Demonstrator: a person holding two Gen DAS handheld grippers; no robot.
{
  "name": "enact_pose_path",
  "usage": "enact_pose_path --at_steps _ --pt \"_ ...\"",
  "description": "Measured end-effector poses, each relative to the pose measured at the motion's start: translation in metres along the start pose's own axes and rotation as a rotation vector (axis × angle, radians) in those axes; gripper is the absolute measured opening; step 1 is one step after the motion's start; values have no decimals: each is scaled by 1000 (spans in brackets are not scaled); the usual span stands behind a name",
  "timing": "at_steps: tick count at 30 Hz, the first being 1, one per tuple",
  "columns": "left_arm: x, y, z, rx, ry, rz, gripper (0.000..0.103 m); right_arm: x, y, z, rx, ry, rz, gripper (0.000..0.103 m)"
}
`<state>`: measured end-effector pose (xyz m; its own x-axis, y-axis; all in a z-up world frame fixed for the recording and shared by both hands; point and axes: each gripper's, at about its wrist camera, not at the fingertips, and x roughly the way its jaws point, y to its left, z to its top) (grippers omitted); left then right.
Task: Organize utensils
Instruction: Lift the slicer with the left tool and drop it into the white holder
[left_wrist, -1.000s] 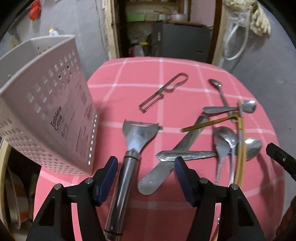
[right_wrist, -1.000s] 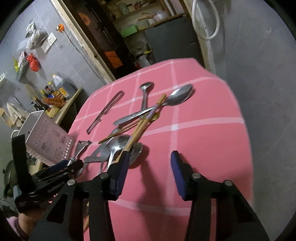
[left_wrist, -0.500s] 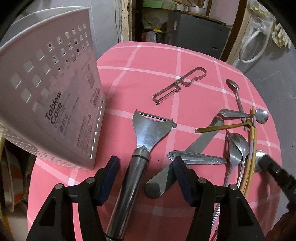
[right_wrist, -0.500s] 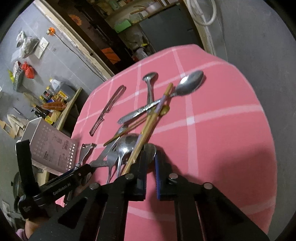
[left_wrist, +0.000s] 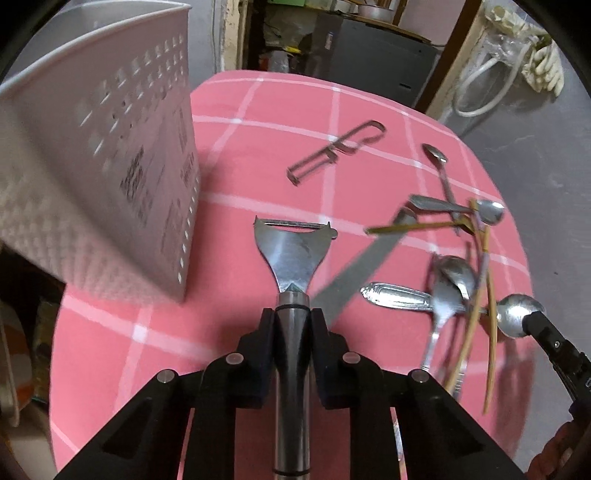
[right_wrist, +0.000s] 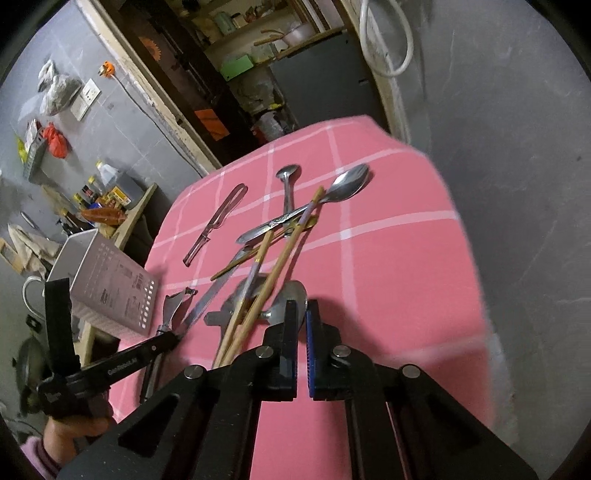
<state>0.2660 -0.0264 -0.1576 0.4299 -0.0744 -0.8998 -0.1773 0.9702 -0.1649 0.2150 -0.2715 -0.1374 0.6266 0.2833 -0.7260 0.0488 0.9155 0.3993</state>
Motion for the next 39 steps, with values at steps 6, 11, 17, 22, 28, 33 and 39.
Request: enact_pose_path --at_steps 6,11,17,22,28,33,39 --pt "-15 3 -20 -4 51 -102 18 -45 11 -2 -70 -71 -66 3" --pt "-6 9 -28 22 138 -154 18 -73 23 -1 -117 -118 -109 2" --pt "-3 14 -21 35 183 -213 18 -98 35 -3 -156 -161 -133 2" --pt "-31 22 -24 13 79 -301 18 -116 52 0 -213 -204 -158 2" --pt "-95 28 -20 42 -177 -453 18 -136 77 15 -263 -270 -140 2" --pt "-146 39 8 28 -386 -519 18 -145 111 44 -311 -334 -50 2" --pt "-177 72 61 -30 -594 -493 18 -141 170 70 -421 -392 80 2"
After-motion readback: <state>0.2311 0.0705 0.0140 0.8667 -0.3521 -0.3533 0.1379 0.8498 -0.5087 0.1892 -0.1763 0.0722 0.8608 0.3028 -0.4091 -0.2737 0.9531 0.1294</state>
